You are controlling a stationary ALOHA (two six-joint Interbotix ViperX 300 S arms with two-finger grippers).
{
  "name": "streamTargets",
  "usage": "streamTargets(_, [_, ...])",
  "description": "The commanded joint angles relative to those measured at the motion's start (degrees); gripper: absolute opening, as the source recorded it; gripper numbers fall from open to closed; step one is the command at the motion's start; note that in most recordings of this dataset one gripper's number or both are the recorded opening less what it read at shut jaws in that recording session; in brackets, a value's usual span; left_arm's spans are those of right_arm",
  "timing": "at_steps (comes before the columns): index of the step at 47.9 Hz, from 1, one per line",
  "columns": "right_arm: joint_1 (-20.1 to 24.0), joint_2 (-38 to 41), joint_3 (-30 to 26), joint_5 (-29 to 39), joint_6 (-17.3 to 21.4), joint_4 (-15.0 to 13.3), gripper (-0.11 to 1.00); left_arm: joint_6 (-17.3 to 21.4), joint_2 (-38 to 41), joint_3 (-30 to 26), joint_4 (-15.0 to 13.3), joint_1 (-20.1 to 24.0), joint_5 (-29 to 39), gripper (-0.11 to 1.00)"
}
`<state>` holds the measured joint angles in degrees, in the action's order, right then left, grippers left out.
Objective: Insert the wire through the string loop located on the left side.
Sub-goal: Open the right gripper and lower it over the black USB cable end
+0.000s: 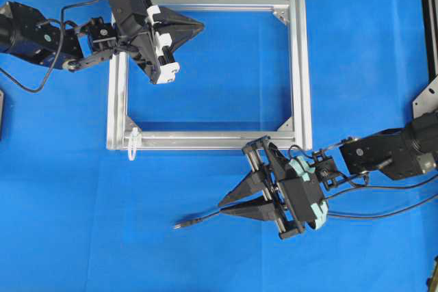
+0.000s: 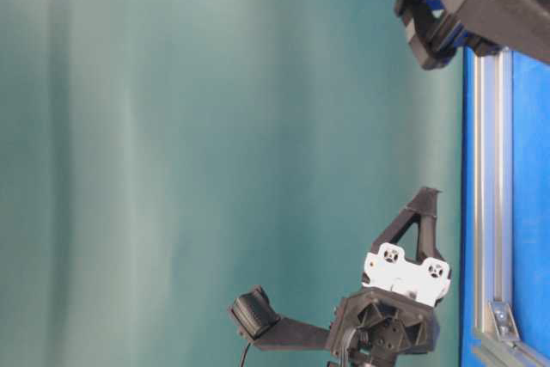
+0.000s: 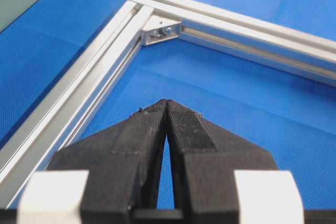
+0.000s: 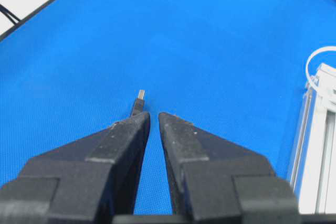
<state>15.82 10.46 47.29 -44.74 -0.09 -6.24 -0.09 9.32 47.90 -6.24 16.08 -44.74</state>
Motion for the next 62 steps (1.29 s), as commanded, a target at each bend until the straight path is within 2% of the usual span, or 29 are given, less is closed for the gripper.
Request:
streamTargets(1, [0.44,-2.72,-0.62,-0.35,0.62,0.18,0.0,0.26,-2.72,-0.79,0.88,-0.18,0.97,0.0])
streamTargets(11, [0.62,-2.81,-0.79,-0.35,3.08,0.09,-0.11,0.62,-2.81,-0.53,1.14,-0.09,1.23,0.0])
streamTargets(25, [0.88,-2.72,-0.79,-0.26,4.75,0.0,-0.1,0.62,-2.81,-0.44,1.14,-0.18,1.23,0.0])
streamTargets(31, [1.41,-2.72,-0.79,0.44,4.83,-0.09,-0.06,0.62,-2.81,-0.44,1.14,-0.18,1.23,0.0])
streamTargets(35, [1.58,-2.64,-1.14,1.05,5.1,0.09,0.02,0.62,-2.81,-0.53,1.14,-0.18,1.23,0.0])
streamTargets(39, [1.67,-2.46,-1.41,1.32,5.8,0.18,0.17,0.62,-2.81,-0.7,1.14,-0.18,1.23,0.0])
streamTargets(48, [1.85,-2.37,-1.32,1.41,7.38,0.26,0.72,0.62,-2.81,-0.53,1.14,-0.09,1.23,0.0])
streamTargets(51, [1.93,-2.29,-1.23,1.41,8.0,0.35,0.87,0.62,-2.81,-0.44,1.14,-0.18,1.23,0.0])
streamTargets(52, [1.93,-2.29,-1.32,1.41,8.17,0.35,0.89,0.62,-2.81,-0.44,1.14,-0.18,1.23,0.0])
streamTargets(56, [2.02,-1.76,-1.49,1.32,8.88,0.26,0.83,0.62,-2.81,-0.44,1.14,-0.18,1.14,0.0])
streamTargets(62, [2.02,0.44,-2.55,1.05,9.32,0.62,0.87,0.62,-2.81,-0.7,1.14,-0.09,1.23,0.0])
